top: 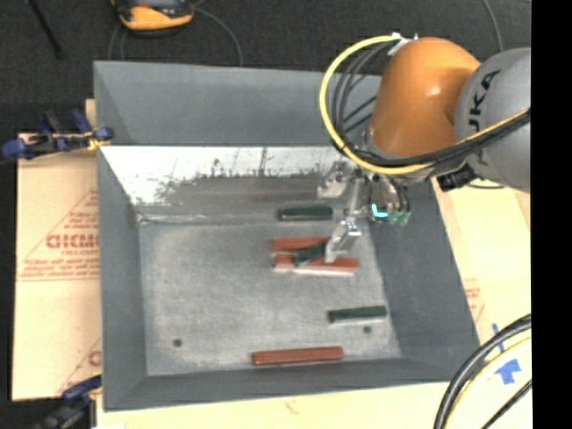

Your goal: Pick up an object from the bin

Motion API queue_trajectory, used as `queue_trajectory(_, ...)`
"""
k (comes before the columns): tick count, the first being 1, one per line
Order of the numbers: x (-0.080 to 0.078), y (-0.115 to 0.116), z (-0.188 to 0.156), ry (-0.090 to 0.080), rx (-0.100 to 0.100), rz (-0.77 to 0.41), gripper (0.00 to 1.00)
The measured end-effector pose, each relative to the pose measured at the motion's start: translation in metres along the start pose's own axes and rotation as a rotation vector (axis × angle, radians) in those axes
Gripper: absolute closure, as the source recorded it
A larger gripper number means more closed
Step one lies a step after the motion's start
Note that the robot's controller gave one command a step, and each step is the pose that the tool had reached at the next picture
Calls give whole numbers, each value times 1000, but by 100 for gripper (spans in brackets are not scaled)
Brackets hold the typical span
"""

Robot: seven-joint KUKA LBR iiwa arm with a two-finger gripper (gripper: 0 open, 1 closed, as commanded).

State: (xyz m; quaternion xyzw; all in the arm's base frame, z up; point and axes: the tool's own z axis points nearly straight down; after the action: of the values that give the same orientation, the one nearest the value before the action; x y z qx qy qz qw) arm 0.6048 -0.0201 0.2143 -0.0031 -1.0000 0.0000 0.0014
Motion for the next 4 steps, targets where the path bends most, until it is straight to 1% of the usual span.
queue_trajectory(1,-2,0,-4,-8,0,0,0)
queue_trajectory(2,-4,-21,34,-17,0,-16,0)
queue_trajectory(3,16,-48,134,-8,0,-160,100)
queue_trajectory(4,16,-48,134,-8,0,-160,100)
